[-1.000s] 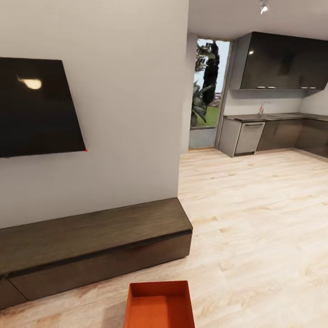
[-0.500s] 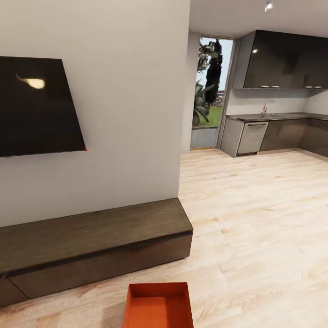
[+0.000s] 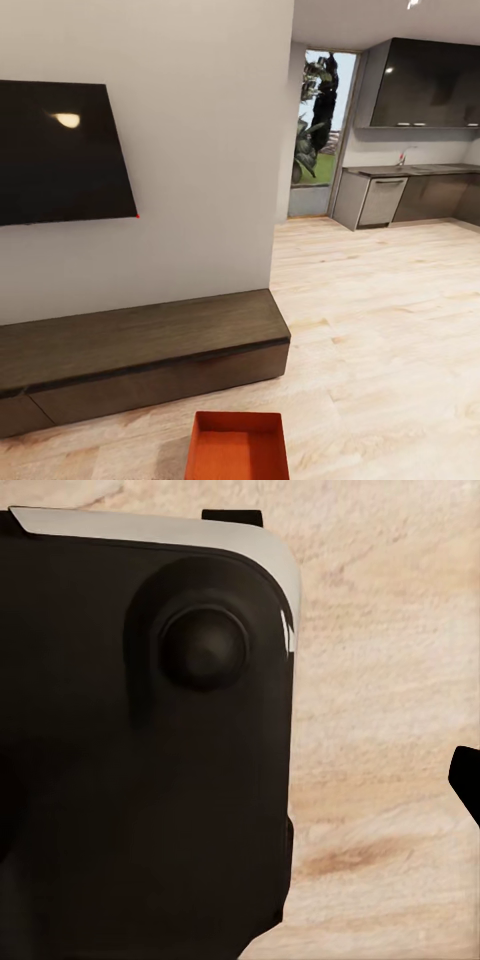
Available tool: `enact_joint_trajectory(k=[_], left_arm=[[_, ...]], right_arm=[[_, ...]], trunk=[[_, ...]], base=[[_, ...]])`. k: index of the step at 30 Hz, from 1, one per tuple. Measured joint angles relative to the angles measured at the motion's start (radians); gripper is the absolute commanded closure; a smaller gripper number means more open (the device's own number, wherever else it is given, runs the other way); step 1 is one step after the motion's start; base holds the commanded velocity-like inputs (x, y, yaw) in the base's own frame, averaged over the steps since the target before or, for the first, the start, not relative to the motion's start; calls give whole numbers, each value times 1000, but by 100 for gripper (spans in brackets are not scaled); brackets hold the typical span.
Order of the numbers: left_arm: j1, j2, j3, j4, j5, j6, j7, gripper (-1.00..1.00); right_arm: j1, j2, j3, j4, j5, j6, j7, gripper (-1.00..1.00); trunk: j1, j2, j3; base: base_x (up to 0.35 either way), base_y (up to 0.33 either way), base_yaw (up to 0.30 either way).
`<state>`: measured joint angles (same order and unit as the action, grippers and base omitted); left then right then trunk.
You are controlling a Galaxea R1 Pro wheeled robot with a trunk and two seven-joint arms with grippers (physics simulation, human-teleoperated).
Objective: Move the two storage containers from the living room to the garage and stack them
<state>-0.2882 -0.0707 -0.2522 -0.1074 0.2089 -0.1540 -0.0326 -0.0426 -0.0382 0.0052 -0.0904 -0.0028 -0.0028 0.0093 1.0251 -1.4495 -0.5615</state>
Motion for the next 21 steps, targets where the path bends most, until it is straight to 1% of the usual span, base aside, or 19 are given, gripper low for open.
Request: enact_joint_trajectory(k=[21], left_arm=[[0, 0, 0, 0, 0, 0, 0, -100]], right_arm=[[0, 0, 0, 1, 1, 0, 5, -100]], trunk=[[0, 0, 0]], base=[[0, 0, 2]])
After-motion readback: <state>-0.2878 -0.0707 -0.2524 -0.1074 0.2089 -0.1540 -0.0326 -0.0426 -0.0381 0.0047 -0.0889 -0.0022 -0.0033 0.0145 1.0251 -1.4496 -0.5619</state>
